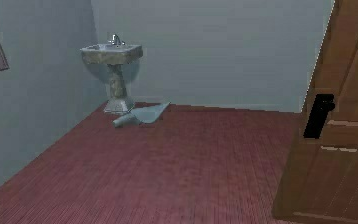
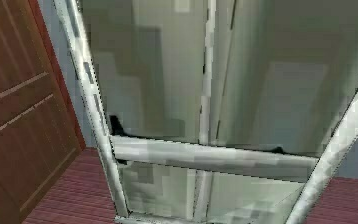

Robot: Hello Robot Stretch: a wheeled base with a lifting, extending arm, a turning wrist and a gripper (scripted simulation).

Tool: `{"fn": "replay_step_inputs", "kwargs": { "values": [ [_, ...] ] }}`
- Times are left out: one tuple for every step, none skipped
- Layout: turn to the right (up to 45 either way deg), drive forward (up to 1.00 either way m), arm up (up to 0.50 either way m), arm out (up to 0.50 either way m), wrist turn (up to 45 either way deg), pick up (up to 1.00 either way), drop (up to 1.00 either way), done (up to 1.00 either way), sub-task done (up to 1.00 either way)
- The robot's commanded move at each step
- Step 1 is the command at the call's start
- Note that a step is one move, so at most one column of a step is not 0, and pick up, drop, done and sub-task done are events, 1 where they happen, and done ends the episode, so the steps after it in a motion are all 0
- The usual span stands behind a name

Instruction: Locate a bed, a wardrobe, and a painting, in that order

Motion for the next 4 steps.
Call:
{"fn": "replay_step_inputs", "kwargs": {
  "values": [
    [3.0,0.0,0.0,0.0,0.0,0.0,0.0,0.0,0.0],
    [0.0,0.85,0.0,0.0,0.0,0.0,0.0,0.0,0.0],
    [6.0,0.0,0.0,0.0,0.0,0.0,0.0,0.0,0.0],
    [0.0,0.6,0.0,0.0,0.0,0.0,0.0,0.0,0.0]
  ]
}}
